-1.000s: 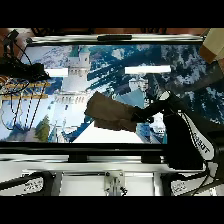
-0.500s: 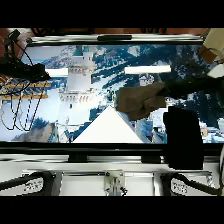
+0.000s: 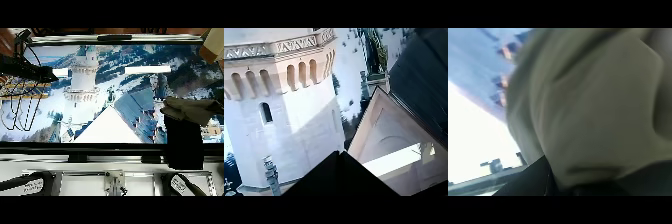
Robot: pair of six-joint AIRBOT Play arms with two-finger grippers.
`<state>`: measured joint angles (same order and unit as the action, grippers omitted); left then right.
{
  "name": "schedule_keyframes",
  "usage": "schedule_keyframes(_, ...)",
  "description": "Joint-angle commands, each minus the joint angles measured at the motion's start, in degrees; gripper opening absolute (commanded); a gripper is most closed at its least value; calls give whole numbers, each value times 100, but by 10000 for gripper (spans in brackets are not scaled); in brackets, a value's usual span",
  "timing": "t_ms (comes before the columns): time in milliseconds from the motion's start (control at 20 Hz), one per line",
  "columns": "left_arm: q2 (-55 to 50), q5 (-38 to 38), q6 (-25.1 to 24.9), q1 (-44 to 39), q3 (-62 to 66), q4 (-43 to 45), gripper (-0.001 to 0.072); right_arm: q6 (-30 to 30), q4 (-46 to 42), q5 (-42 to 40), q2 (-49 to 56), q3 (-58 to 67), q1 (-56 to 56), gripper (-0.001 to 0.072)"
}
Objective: Fold the shirts.
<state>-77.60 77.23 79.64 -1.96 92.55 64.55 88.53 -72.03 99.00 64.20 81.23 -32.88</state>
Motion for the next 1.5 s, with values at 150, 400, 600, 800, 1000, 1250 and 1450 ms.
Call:
schedule_keyframes(150, 4, 0, -107, -212, 0, 0, 42, 529, -415, 789, -120, 11, -341, 75)
schedule_keyframes(400, 4, -4, -122, -212, 0, -2, 42, 981, -946, 807, -1176, -1128, -343, 76)
schedule_keyframes(600, 2, -2, -205, -212, 0, 0, 43, 994, -1346, 809, -2000, -3101, -343, 76)
schedule_keyframes(800, 2, 0, -203, -212, 0, 0, 42, 492, -1967, 496, -2122, -4083, -343, 639)
schedule_keyframes(1000, 2, 177, -197, -361, 24, 702, 40, 289, -1740, -527, -2050, -3008, -330, 644)
schedule_keyframes(1250, -275, 190, 708, -1351, 22, 4092, 41, 785, -787, -2726, -968, -413, 1558, 639)
schedule_keyframes(1450, -844, 396, 1029, -1639, 15, 3534, 599, 2391, -2590, -2830, 595, 131, 4378, 639)
